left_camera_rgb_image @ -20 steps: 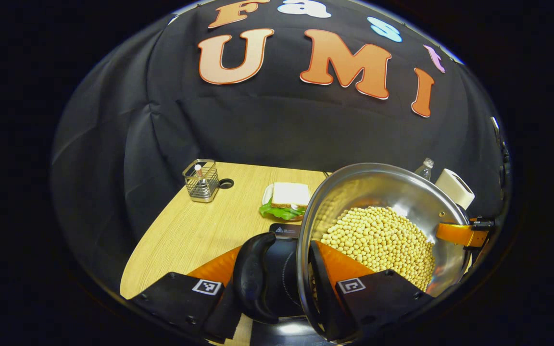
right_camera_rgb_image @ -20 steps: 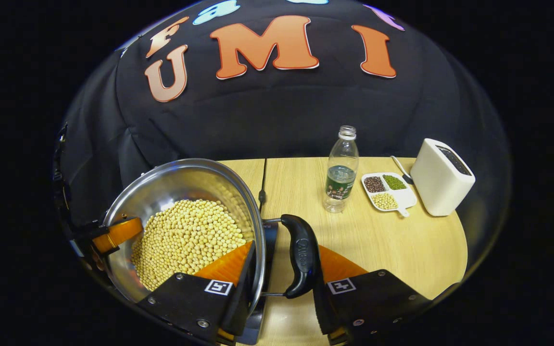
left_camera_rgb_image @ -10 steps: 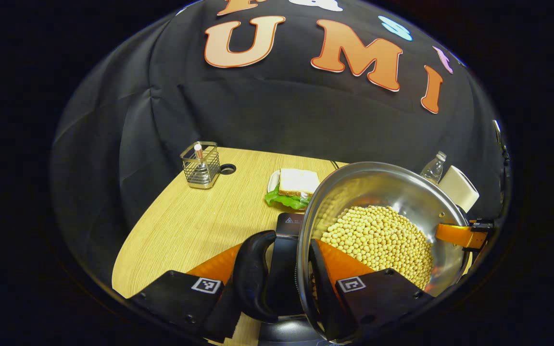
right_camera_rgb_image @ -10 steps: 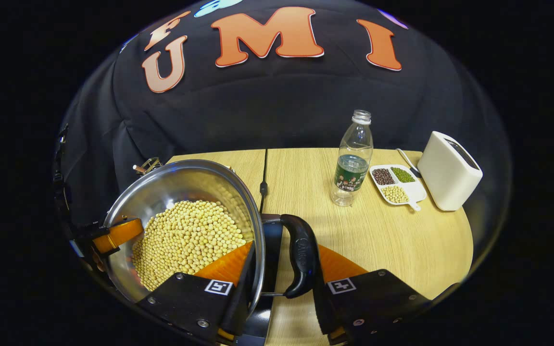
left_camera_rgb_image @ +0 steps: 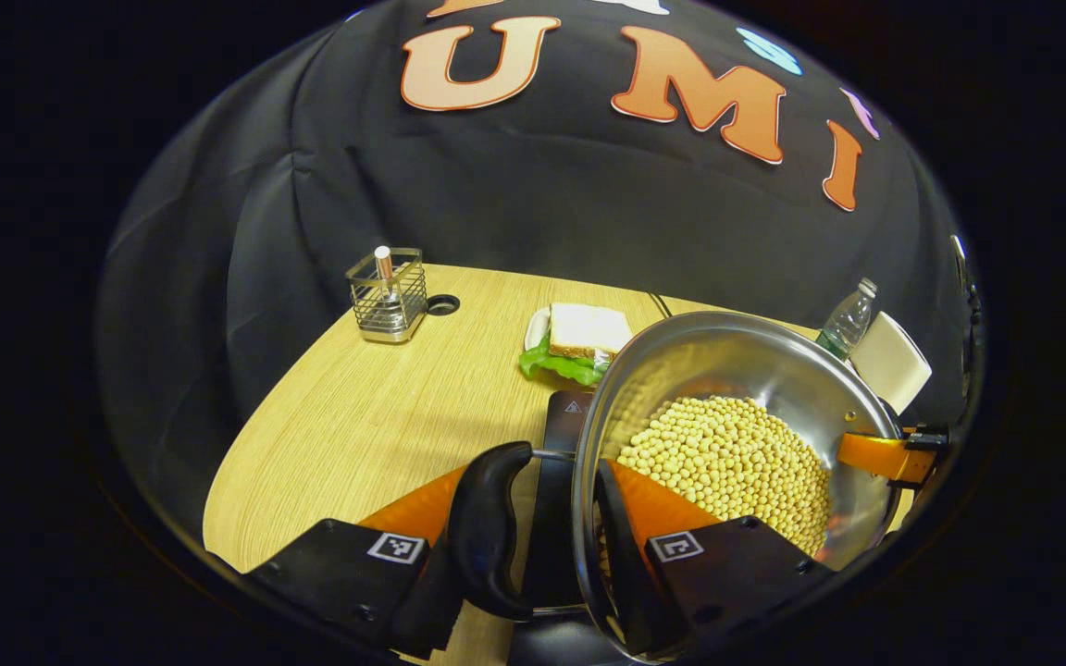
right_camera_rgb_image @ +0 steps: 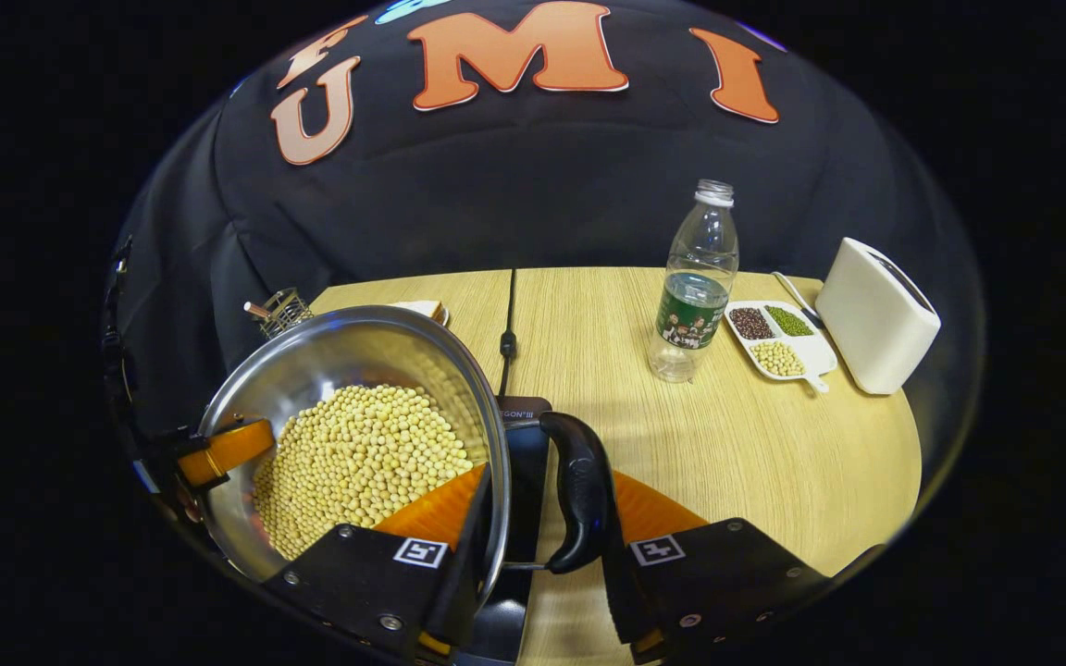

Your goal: First push the handle of the pot to place it horizontally, then grasp the pot with both hands and set it on the induction cooktop.

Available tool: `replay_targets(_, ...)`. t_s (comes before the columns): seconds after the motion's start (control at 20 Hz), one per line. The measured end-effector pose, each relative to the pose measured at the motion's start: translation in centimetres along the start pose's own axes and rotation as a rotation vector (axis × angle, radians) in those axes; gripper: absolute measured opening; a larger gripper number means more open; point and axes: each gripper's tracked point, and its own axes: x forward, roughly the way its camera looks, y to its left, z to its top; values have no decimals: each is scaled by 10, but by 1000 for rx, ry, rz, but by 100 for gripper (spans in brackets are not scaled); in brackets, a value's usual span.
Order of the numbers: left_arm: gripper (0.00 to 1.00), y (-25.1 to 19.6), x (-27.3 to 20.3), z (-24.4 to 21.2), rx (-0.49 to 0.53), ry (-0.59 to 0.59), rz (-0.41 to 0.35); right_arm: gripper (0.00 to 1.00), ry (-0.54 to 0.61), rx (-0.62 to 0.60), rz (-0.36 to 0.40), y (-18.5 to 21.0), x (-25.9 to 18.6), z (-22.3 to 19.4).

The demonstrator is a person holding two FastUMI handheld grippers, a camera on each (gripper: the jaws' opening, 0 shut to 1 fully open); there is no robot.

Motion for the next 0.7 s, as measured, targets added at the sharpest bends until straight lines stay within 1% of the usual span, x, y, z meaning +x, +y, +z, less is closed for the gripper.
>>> replay_targets(0.05,74,0,0,0,-2,-3,-1,53,-2,1,-1,-1,0,-3)
replay_targets(0.1,74,0,2,-1,-4,-2,0,57,-2,2,-2,1,1,-4)
replay_targets(0.15,71,1,4,-2,-4,1,1,57,4,4,-3,0,2,-6)
replay_targets(0.3,76,2,8,-8,-7,13,5,57,13,6,-1,1,3,-3)
replay_targets(0.35,72,2,8,-6,-8,9,4,53,12,11,-1,0,2,0)
replay_targets(0.4,72,1,8,-6,-13,3,7,53,4,9,-4,0,1,3)
replay_targets(0.45,72,2,8,-5,-13,2,8,57,3,4,-6,-3,1,0)
replay_targets(0.5,74,1,8,-7,-14,3,7,53,7,6,-5,-2,1,-1)
replay_targets(0.55,74,1,10,-8,-11,12,9,53,21,2,-6,0,2,-2)
replay_targets(0.65,76,3,10,-7,4,2,30,63,5,-28,-12,2,9,-1)
replay_targets(0.7,80,3,9,-7,8,-10,40,64,0,-48,-6,6,10,-3)
